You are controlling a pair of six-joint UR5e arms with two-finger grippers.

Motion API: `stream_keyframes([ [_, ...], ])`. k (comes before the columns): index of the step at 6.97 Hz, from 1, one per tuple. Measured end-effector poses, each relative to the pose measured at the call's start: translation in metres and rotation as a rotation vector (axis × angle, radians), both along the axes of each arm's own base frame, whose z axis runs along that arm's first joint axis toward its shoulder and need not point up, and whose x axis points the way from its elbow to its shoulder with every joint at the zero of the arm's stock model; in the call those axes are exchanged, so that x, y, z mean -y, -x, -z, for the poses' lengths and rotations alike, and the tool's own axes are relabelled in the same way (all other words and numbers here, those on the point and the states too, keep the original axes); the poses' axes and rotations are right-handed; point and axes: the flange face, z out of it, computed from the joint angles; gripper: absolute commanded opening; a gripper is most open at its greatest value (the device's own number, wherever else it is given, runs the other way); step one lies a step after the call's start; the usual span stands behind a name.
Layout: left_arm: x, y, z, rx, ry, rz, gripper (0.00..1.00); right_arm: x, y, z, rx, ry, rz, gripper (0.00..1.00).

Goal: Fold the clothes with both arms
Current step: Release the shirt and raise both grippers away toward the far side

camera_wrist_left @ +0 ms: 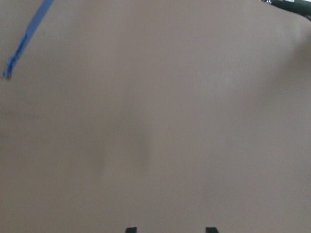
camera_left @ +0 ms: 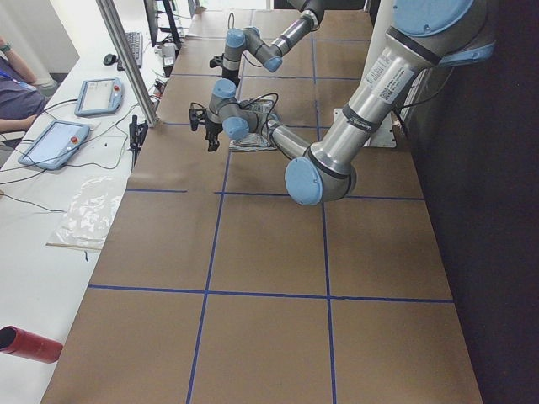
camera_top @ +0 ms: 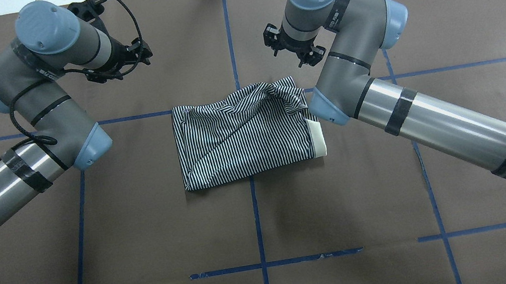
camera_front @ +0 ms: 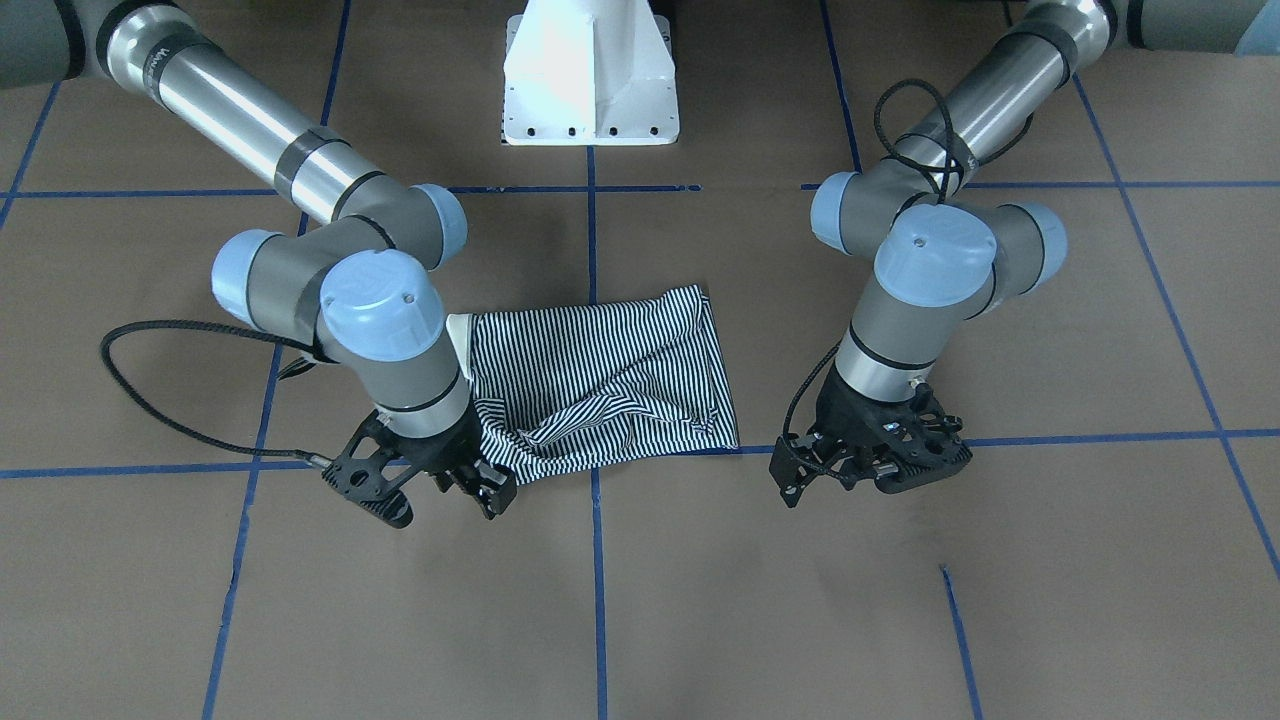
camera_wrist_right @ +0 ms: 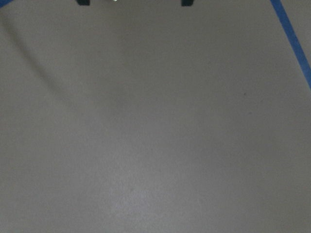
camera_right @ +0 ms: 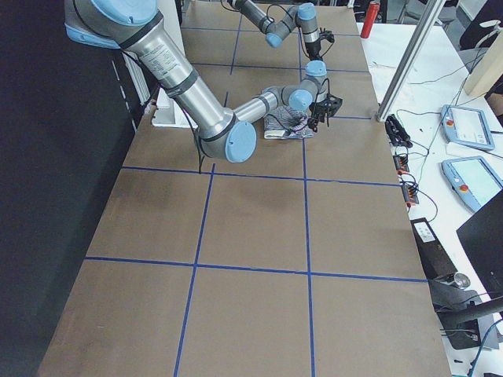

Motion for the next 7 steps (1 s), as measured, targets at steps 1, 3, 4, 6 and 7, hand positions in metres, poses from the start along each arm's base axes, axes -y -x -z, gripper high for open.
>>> stream_keyframes([
  [1, -0.002, 0.004, -0.002, -0.007, -0.007, -0.037, 1.0, 0.01, -0.011, 0.003, 0.008, -0.012, 0.037, 1.0],
  [3, -0.021, 0.004, -0.002, -0.043, -0.025, -0.103, 0.94, 0.016, -0.029, 0.02, -0.019, -0.054, 0.149, 1.0],
  [4, -0.036, -0.014, 0.002, -0.065, -0.013, -0.113, 0.85, 0.022, -0.051, 0.027, -0.065, -0.092, 0.229, 1.0],
  [6, -0.067, -0.061, 0.017, -0.089, 0.01, -0.101, 0.59, 0.039, -0.099, 0.027, -0.087, -0.139, 0.33, 1.0],
  [7, -0.077, -0.077, 0.022, -0.095, 0.016, -0.107, 0.48, 0.043, -0.11, 0.025, -0.085, -0.144, 0.341, 1.0],
])
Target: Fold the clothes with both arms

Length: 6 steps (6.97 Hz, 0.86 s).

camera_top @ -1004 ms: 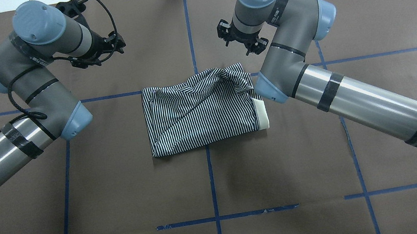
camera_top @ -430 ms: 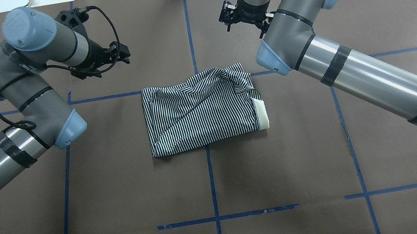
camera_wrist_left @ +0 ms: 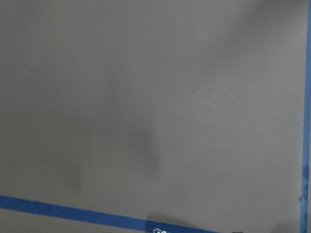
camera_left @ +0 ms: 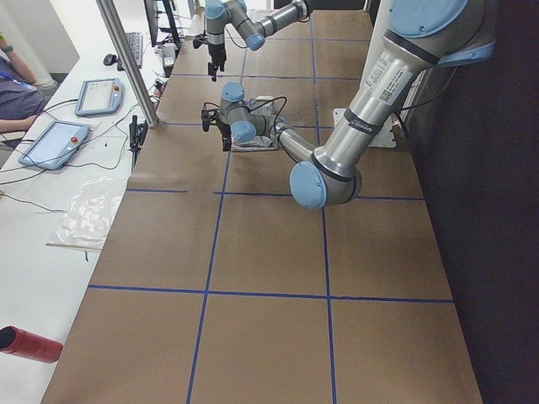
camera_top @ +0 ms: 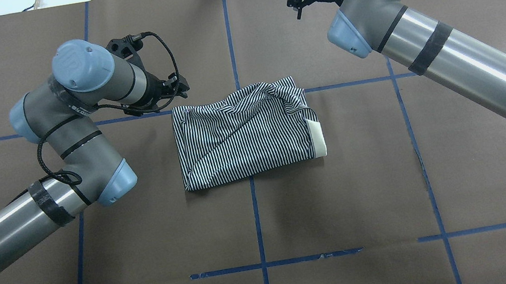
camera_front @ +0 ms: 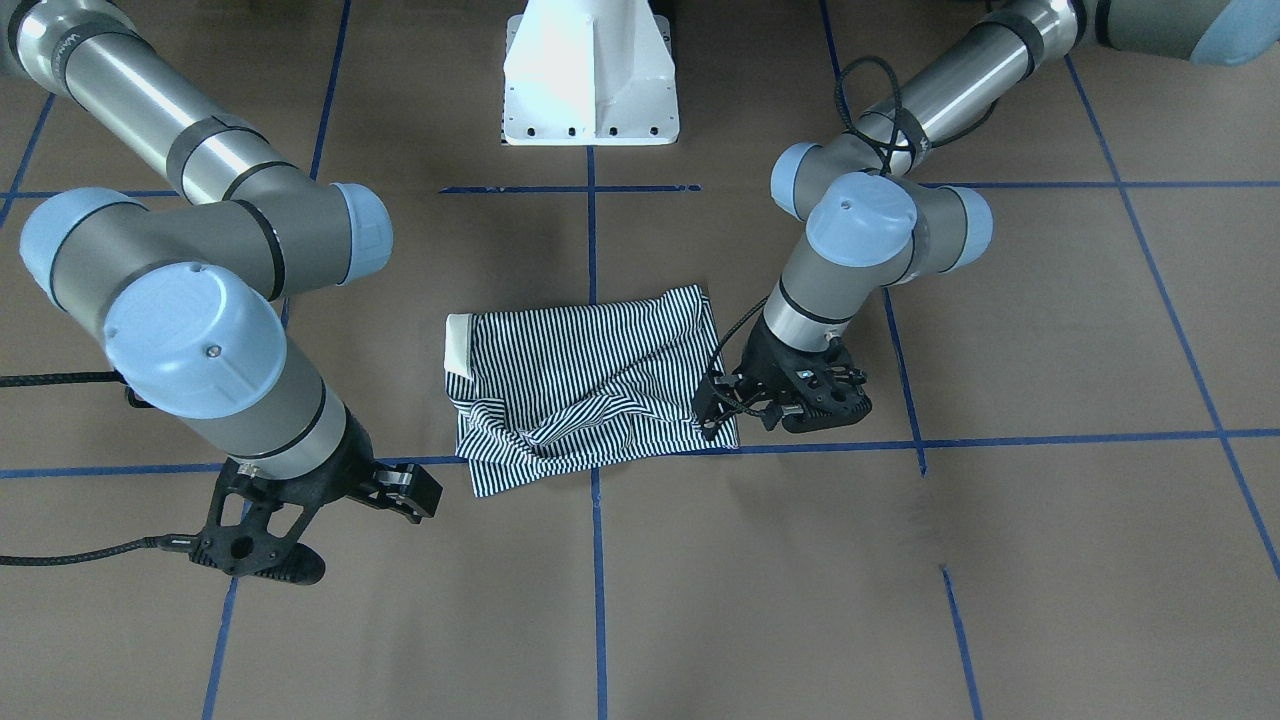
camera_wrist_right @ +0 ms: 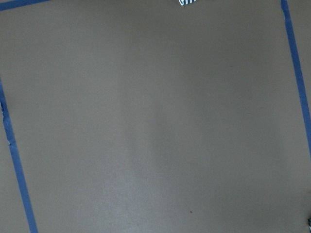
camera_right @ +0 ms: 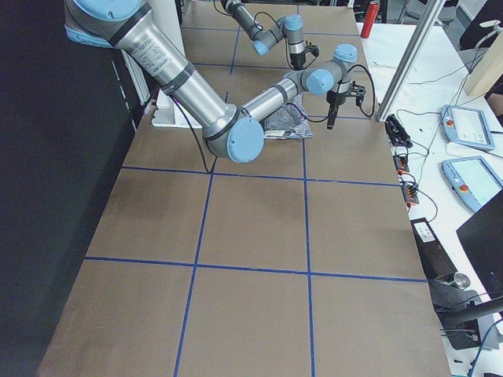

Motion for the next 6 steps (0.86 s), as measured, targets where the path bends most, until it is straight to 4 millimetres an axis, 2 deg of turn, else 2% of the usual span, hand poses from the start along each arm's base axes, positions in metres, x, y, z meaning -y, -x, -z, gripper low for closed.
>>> stream_keyframes([
  [2, -0.014, -0.018, 0.001, -0.001, 0.004, -0.021, 0.26, 0.003, -0.007, -0.003, 0.0, 0.001, 0.002, 1.0],
  [3, -0.016, -0.022, -0.002, 0.003, 0.007, -0.026, 0.19, 0.002, -0.008, -0.005, -0.001, 0.002, 0.002, 1.0],
  [4, -0.017, -0.024, -0.003, 0.006, 0.008, -0.029, 0.17, 0.002, -0.009, -0.006, 0.0, 0.002, 0.002, 1.0],
  [6, -0.017, -0.026, -0.001, 0.005, 0.003, -0.032, 0.0, 0.001, -0.01, -0.004, 0.002, -0.001, 0.001, 1.0],
])
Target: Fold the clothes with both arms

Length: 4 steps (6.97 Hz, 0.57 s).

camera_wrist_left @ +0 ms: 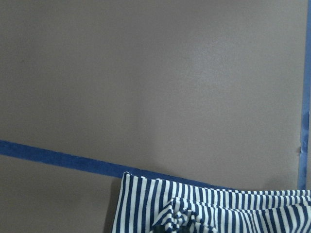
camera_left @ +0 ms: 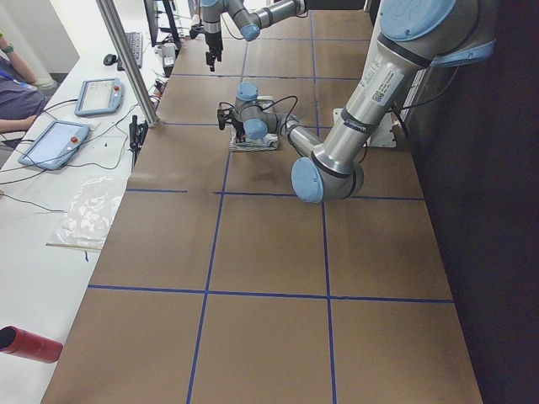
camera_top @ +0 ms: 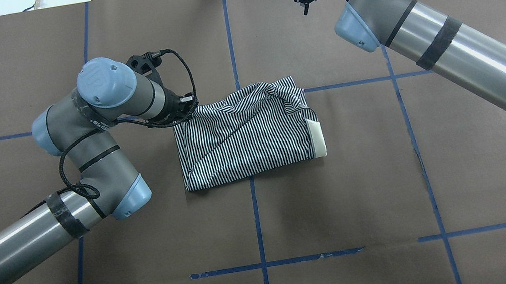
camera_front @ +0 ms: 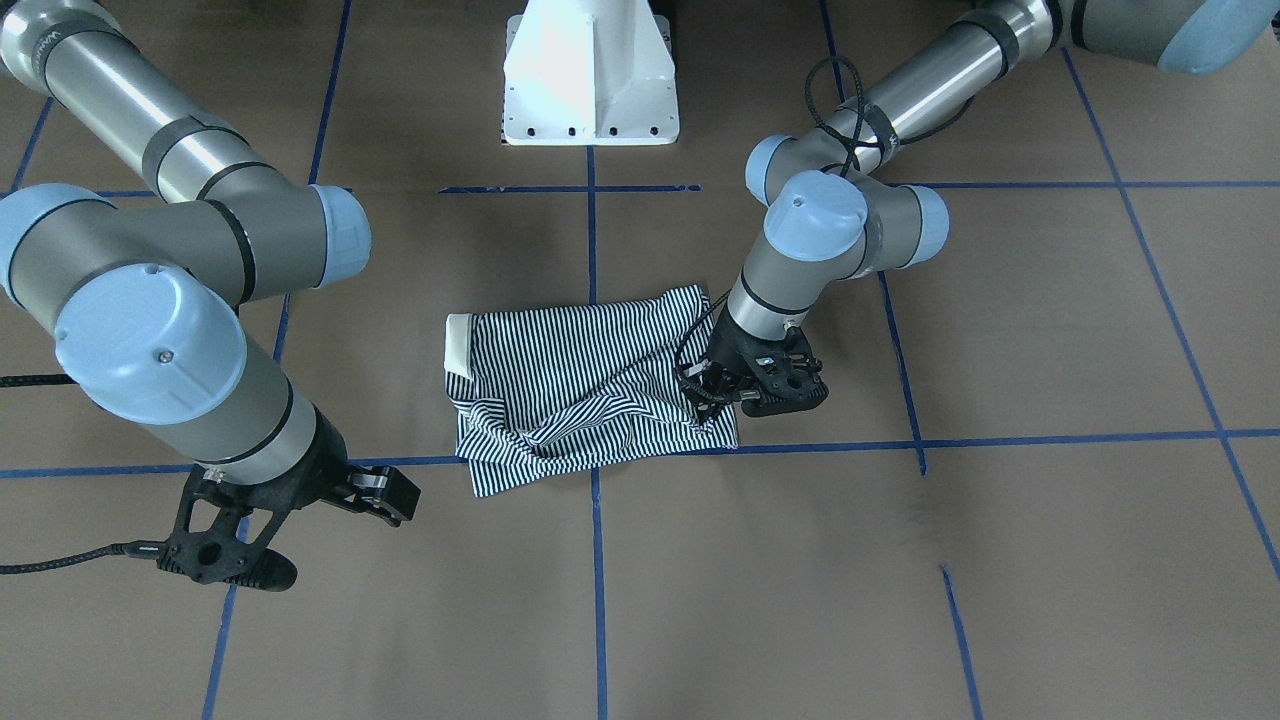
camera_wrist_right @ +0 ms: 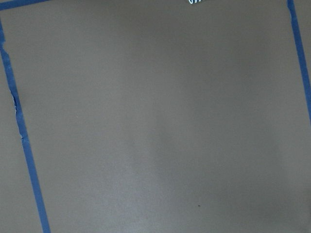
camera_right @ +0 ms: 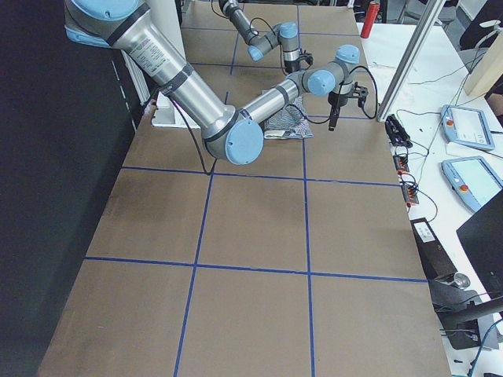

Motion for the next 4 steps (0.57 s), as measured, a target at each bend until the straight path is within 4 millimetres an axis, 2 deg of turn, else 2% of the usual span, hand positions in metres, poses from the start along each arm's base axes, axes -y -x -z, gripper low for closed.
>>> stream_keyframes([
  [3, 0.003, 0.003, 0.0, 0.003, -0.004, 0.002, 0.0, -0.002, -0.002, -0.003, -0.001, 0.001, -0.001, 1.0],
  [4, 0.013, 0.013, -0.002, 0.012, -0.01, 0.013, 0.0, -0.006, -0.004, -0.007, -0.001, 0.001, -0.001, 1.0],
])
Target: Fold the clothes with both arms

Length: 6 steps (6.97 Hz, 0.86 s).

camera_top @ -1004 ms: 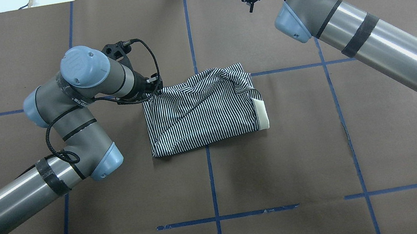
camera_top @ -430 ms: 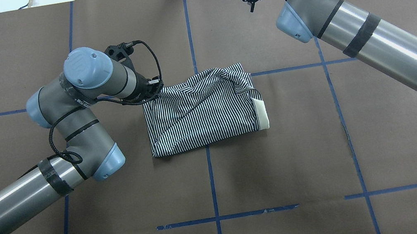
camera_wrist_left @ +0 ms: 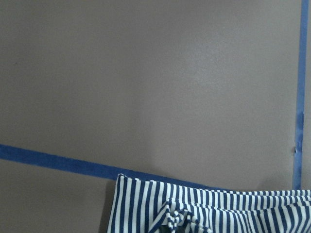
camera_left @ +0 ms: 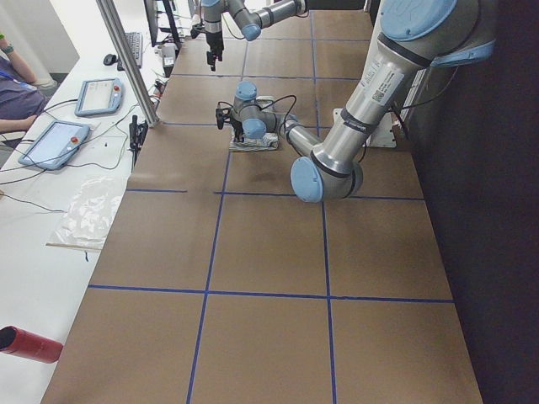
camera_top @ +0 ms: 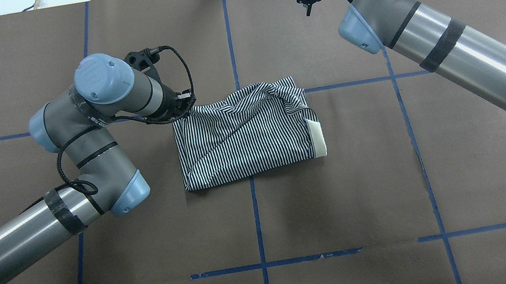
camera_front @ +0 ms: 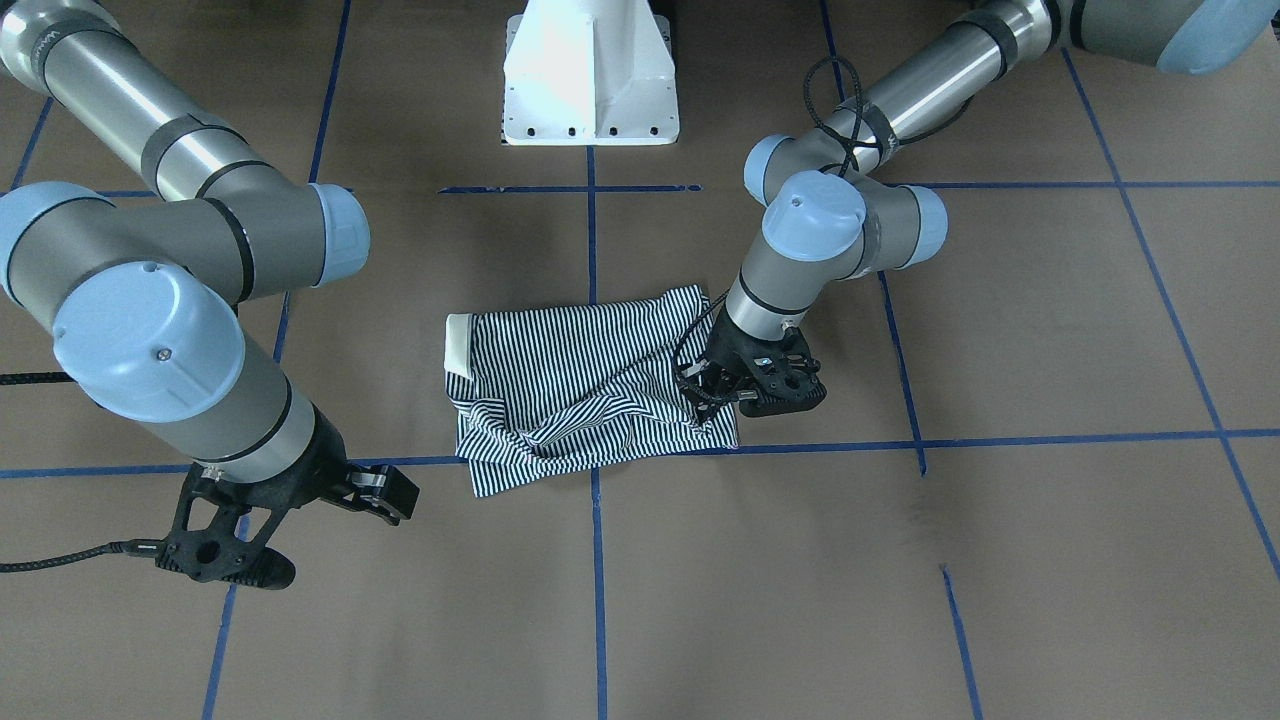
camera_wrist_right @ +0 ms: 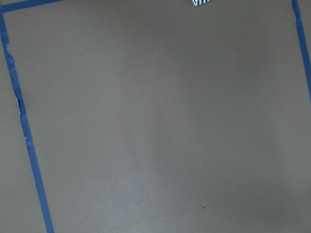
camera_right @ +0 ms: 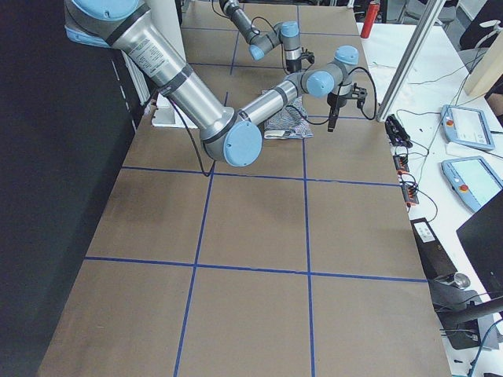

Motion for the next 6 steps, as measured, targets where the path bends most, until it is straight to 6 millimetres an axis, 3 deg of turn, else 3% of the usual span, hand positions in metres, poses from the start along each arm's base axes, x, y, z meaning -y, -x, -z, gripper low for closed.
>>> stream_keyframes([
  [2, 0.03, 0.029, -0.019, 0.053, -0.032, 0.014, 0.0, -0.007, -0.005, -0.007, 0.002, -0.001, 0.0, 1.0],
  [3, 0.038, 0.033, -0.03, 0.077, -0.033, 0.014, 0.99, -0.01, -0.007, -0.01, 0.003, -0.003, 0.0, 1.0],
  [6, 0.045, 0.035, -0.036, 0.095, -0.049, 0.006, 1.0, -0.016, -0.007, -0.011, 0.003, -0.009, 0.001, 1.0],
])
